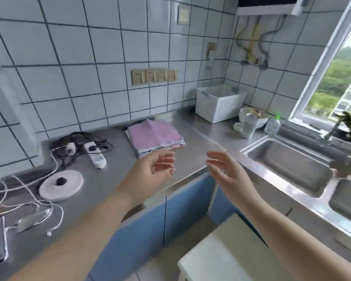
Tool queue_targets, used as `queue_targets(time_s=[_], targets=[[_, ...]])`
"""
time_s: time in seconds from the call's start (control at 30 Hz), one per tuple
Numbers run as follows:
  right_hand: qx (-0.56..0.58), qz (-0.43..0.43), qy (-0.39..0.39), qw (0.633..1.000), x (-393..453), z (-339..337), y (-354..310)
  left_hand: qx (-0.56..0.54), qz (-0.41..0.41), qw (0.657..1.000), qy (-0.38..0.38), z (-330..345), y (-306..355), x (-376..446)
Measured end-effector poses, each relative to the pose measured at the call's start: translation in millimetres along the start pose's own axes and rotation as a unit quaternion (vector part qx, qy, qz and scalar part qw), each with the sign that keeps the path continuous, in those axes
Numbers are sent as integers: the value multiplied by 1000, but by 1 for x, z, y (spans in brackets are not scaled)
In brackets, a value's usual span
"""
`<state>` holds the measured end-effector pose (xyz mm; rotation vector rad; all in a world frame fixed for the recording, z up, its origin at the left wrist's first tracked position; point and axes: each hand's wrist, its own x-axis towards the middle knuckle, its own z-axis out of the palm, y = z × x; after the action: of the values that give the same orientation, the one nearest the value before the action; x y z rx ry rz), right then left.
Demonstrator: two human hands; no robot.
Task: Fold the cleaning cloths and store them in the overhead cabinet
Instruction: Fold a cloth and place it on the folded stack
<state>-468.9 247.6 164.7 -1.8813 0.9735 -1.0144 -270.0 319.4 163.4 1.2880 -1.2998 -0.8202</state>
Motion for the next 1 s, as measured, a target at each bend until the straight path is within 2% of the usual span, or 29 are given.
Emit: queue_targets(time_s=[0.17,0.33,0.53,0.73,1.0], targets=[[-3,18,-65,998,86,19,41,47,-60,996,40,-24,-40,58],[-13,32,-114,993,156,54,76,50,-118,987,95,-46,-72,96],[-39,47,-147,987,218,85,102,46,-155,979,122,-77,-112,140],[-74,63,-148,984,275,100,133,43,-173,978,113,-100,-162,204],[-117,90,-167,975,335,112,174,69,-213,973,60,-96,-206,273]])
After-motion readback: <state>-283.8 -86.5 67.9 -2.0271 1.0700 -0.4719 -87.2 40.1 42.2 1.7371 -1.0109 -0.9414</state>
